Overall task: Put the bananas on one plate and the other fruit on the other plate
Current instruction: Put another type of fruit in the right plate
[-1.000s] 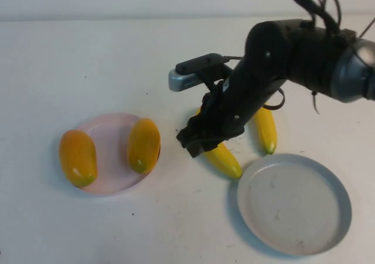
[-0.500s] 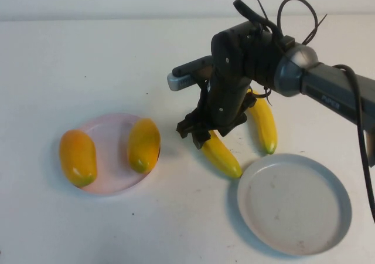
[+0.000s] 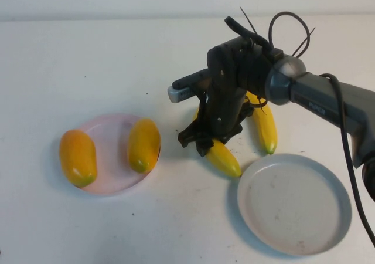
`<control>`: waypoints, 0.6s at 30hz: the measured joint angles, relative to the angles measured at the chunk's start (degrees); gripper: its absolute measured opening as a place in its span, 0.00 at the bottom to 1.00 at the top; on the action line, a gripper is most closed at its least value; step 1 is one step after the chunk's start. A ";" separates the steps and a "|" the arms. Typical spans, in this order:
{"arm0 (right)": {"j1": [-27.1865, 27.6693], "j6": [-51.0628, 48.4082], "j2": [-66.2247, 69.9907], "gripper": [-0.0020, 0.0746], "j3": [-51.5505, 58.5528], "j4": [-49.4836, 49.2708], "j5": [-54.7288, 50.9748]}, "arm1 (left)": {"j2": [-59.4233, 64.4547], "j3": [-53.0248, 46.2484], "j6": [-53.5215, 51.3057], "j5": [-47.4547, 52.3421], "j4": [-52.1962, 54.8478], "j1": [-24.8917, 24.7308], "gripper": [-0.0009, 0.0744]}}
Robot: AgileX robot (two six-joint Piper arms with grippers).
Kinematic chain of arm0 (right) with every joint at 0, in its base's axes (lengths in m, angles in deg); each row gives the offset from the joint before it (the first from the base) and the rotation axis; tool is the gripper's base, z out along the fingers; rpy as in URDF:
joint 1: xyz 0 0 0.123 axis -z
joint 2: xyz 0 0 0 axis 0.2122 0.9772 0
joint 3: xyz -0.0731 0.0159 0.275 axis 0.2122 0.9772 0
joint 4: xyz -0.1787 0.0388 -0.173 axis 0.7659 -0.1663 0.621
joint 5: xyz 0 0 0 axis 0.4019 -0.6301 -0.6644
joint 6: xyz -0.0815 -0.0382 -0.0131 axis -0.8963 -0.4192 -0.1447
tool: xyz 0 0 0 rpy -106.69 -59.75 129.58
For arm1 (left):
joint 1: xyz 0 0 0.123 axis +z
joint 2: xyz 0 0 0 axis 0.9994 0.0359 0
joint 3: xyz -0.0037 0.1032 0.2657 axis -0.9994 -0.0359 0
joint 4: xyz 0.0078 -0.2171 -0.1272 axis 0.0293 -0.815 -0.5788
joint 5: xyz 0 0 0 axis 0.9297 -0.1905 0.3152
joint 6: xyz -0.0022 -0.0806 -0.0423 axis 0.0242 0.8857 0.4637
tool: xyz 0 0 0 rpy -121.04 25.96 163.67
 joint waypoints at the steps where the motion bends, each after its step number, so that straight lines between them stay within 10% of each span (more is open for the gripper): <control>1: 0.00 0.00 0.00 0.43 0.00 0.00 0.11 | 0.00 0.00 0.00 0.00 0.00 0.00 0.01; 9: 0.00 3.98 -11.04 0.43 5.17 -0.34 2.87 | 0.00 0.00 0.00 0.00 0.00 0.00 0.01; 18: 5.10 12.74 -33.70 0.43 34.58 0.11 11.62 | 0.00 0.00 0.00 0.00 0.00 0.00 0.01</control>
